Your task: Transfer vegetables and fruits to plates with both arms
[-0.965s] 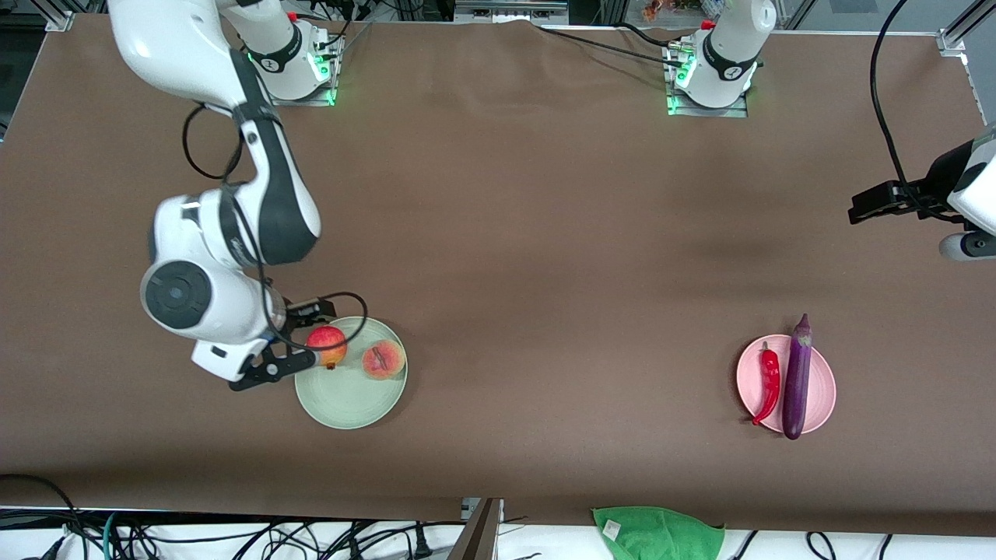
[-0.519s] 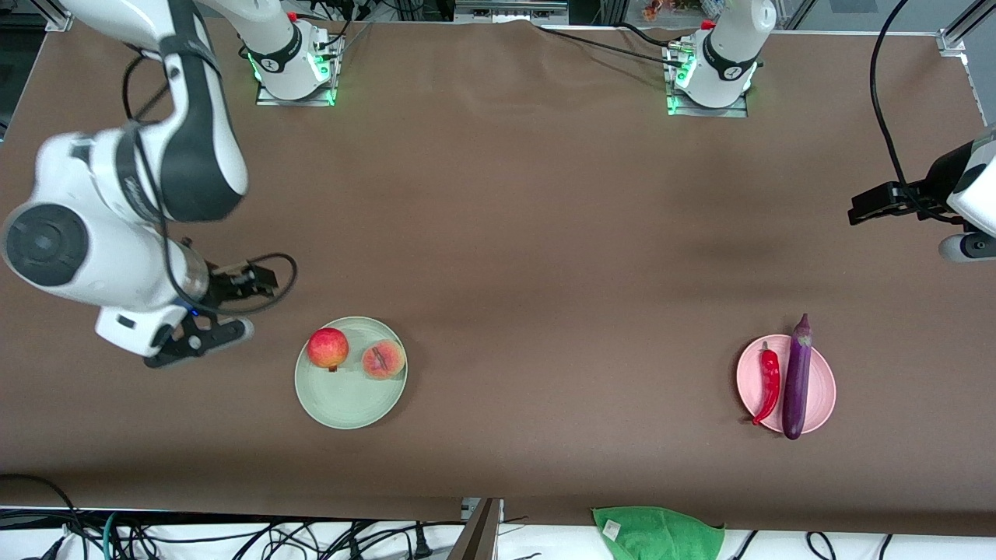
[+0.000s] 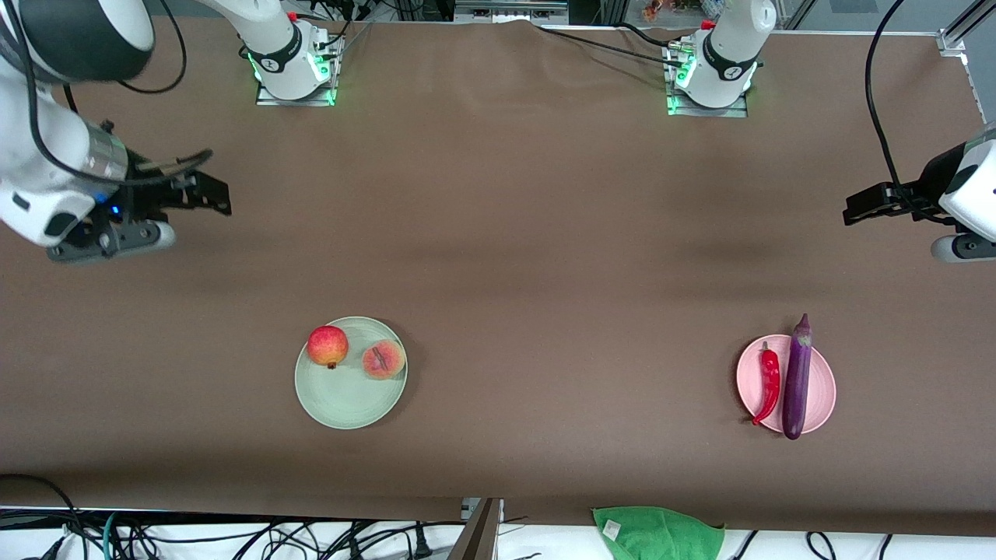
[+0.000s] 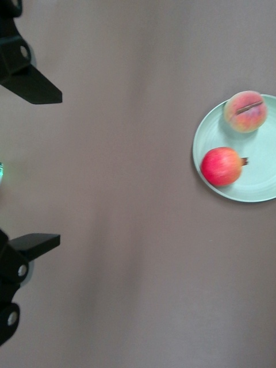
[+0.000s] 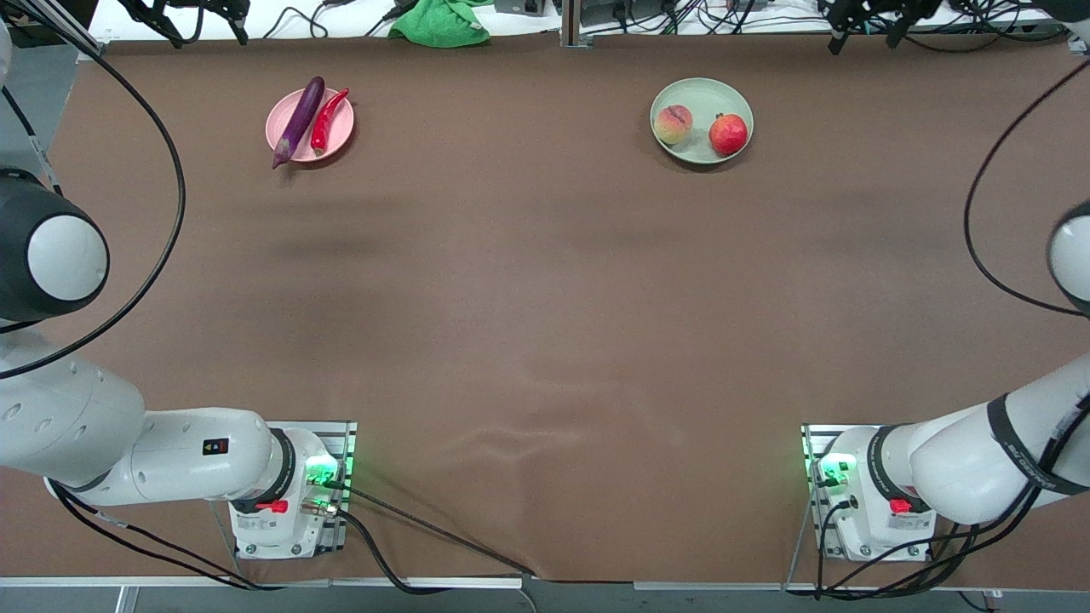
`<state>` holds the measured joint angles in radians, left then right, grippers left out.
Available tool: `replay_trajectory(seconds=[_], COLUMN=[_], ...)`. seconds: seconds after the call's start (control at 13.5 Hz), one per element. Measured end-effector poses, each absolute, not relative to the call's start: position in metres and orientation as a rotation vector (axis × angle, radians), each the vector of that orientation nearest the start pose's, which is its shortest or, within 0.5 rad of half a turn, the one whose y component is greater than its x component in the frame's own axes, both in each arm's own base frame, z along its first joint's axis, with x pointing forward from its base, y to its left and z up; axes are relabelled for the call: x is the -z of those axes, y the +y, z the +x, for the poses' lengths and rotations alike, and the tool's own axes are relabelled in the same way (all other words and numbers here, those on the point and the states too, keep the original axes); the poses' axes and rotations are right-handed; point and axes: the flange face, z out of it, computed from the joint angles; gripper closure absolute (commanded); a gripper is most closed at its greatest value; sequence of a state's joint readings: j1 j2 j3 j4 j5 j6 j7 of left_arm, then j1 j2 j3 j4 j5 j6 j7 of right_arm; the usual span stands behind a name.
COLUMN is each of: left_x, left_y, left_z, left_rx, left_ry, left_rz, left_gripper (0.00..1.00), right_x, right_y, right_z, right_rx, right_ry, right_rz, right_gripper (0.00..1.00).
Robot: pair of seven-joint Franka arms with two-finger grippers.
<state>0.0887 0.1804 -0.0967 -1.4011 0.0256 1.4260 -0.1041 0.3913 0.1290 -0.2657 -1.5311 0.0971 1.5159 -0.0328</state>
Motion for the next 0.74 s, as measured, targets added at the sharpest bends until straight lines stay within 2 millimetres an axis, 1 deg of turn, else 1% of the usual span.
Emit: replay_trajectory(seconds=[0.15,0.3,0.37,0.52,0.74], left_x=[-0.589,-0.589,-0.589,-0.589,-0.589], left_y=[0.005,0.005,0.005,0.005,0.005], left_z=[0.593,0.593,0.593,0.593,0.593], left_rx=[-0.24,-0.24,-0.24,-0.24,-0.24], left_ry=[-0.155,-0.155,-0.155,-0.157,-0.159], left_rz=[-3.112,-3.112,-3.112,-3.112,-3.111], left_gripper=[0.0,0.0,0.0,0.0,0.0], right_x=[-0.567,-0.565,-0.567,-0.577,-0.587], right_y=[0.086,0.08,0.077,0.074,0.073], right_z=[0.56,0.55,0.547,0.548,0.556], right_rx=[-0.198,-0.155,-0.131,-0.093,-0.112], right_ry=[-0.21,-0.204,-0.206,-0.211,-0.209], right_rz=[-3.057,-3.066,-3.083,-3.104,-3.117], right_gripper=[0.01,0.01,0.01,0.01,0.01])
